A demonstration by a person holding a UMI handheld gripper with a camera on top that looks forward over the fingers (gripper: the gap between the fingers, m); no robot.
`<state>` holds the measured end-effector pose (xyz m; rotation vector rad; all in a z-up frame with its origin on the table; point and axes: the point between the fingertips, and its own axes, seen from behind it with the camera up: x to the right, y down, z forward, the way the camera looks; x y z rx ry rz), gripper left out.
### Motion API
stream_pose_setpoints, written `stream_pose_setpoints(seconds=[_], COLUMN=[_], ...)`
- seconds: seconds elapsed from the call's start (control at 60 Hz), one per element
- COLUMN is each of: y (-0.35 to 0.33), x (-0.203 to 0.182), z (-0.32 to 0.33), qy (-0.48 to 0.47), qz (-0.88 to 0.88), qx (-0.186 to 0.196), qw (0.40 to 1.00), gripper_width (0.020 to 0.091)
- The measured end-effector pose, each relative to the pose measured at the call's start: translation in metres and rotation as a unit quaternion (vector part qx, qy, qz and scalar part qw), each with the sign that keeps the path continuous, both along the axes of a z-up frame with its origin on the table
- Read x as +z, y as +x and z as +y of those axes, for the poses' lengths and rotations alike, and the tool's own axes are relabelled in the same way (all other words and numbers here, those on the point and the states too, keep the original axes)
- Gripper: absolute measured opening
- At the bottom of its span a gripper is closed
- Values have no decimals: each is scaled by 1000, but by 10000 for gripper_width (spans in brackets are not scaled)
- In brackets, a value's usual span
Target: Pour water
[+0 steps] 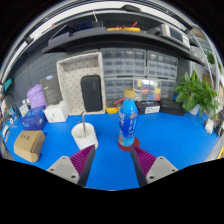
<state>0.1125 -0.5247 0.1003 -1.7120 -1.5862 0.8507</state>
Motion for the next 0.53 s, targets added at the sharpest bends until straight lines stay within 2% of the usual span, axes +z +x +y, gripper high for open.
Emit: stream_pose_setpoints(seconds=[0.3,0.533], y=[26,32], x=[78,101], z=[-29,-36], qy=[-6,0], qz=[32,54], qx=[7,13], qw=[999,998], gripper_width=[713,714])
